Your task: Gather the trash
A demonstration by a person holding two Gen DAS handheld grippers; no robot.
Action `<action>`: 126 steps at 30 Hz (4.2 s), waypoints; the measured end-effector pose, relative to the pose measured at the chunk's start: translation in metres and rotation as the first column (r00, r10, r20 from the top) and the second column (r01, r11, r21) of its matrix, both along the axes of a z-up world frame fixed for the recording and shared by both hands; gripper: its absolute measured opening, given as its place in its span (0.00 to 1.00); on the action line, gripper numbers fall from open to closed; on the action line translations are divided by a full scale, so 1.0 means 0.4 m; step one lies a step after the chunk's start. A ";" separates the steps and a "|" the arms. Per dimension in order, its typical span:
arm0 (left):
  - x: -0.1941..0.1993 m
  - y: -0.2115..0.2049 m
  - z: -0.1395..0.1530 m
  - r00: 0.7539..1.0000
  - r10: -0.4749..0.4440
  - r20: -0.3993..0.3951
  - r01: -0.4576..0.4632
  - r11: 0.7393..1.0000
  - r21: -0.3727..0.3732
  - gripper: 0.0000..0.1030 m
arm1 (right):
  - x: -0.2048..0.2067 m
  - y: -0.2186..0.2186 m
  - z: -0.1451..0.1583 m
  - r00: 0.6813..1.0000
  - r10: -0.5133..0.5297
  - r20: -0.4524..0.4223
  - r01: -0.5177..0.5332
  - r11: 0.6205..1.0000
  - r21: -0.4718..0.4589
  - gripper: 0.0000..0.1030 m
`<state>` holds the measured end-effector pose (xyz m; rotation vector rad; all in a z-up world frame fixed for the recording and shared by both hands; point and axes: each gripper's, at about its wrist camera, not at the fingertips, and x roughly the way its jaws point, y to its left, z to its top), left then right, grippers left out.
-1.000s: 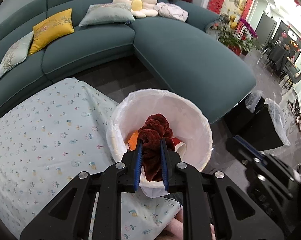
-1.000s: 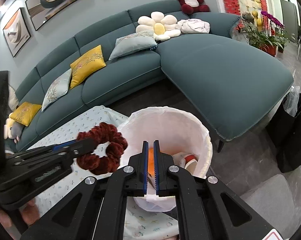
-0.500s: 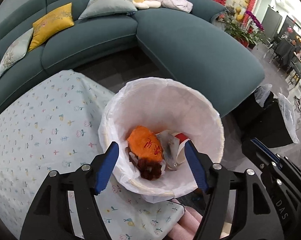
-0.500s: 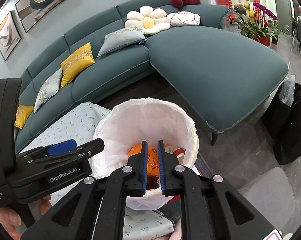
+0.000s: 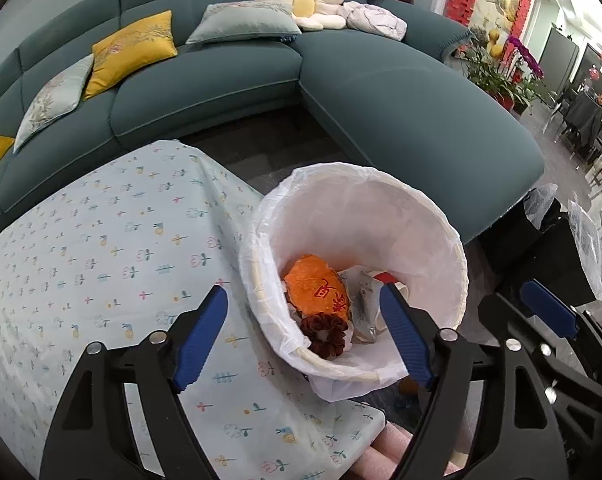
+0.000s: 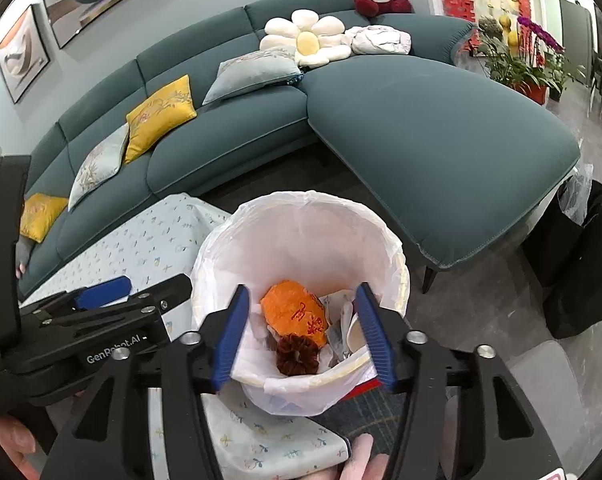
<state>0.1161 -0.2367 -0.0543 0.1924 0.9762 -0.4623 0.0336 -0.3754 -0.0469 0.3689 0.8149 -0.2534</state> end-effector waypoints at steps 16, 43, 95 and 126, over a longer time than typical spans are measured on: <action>-0.023 0.157 -0.014 0.991 0.129 0.044 -0.132 0.989 0.066 0.84 | -0.022 0.129 -0.001 0.997 0.033 -0.074 -0.043 0.990 -0.138 0.82; -0.047 0.247 -0.061 0.968 0.250 0.035 -0.252 0.965 0.071 0.84 | -0.005 0.178 -0.038 0.989 0.063 -0.131 -0.086 0.981 -0.172 0.93; -0.062 0.250 -0.056 0.963 0.266 0.042 -0.269 0.959 0.093 0.84 | 0.002 0.200 -0.052 0.983 0.087 -0.161 -0.119 0.972 -0.202 0.93; -0.070 0.247 -0.058 0.967 0.250 0.049 -0.254 0.961 0.105 0.84 | 0.002 0.194 -0.050 0.984 0.083 -0.160 -0.115 0.973 -0.201 0.93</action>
